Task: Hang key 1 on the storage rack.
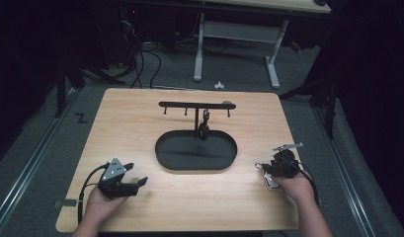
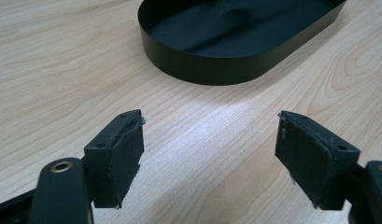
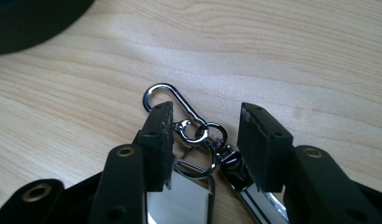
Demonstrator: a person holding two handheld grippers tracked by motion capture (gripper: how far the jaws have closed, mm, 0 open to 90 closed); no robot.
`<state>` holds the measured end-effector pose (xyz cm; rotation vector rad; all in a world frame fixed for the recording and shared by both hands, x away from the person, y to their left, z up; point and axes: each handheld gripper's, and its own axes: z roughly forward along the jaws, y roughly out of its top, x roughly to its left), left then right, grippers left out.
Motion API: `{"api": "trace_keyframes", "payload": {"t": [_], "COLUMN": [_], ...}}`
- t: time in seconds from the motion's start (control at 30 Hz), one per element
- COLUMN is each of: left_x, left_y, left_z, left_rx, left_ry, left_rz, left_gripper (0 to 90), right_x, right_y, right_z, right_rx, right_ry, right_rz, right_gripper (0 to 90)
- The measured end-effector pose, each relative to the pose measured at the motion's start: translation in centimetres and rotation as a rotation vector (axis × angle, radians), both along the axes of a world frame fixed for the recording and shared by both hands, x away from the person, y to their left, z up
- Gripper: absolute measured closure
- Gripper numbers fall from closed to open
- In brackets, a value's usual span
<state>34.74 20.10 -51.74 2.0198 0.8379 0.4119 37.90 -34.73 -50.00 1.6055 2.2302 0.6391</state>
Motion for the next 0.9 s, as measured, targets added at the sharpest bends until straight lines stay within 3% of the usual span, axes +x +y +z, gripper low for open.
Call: {"api": "trace_keyframes", "payload": {"t": [0.2, 0.4, 0.73, 0.9], "left_x": [-0.3, -0.2, -0.2, -0.2], "left_y": [0.0, 0.0, 0.0, -0.1], "left_z": [0.2, 0.1, 0.1, 0.1], "left_rx": [-0.007, -0.006, -0.005, -0.005], "left_ry": [-0.001, 0.005, 0.008, 0.01], "left_rz": [0.001, -0.006, -0.016, -0.023], "left_gripper": [24.2, 24.3, 24.2, 24.2], "right_x": [-0.3, -0.5, 0.1, 0.4], "right_y": [0.9, 1.7, 1.5, 1.6], "right_z": [-0.4, -0.2, 0.2, 0.5], "right_rx": [-0.035, -0.062, -0.041, -0.056], "right_ry": [0.013, 0.014, 0.061, 0.075], "right_rz": [0.029, 0.02, -0.019, -0.025], "right_gripper": [65.4, 73.9, 74.1, 73.1]}}
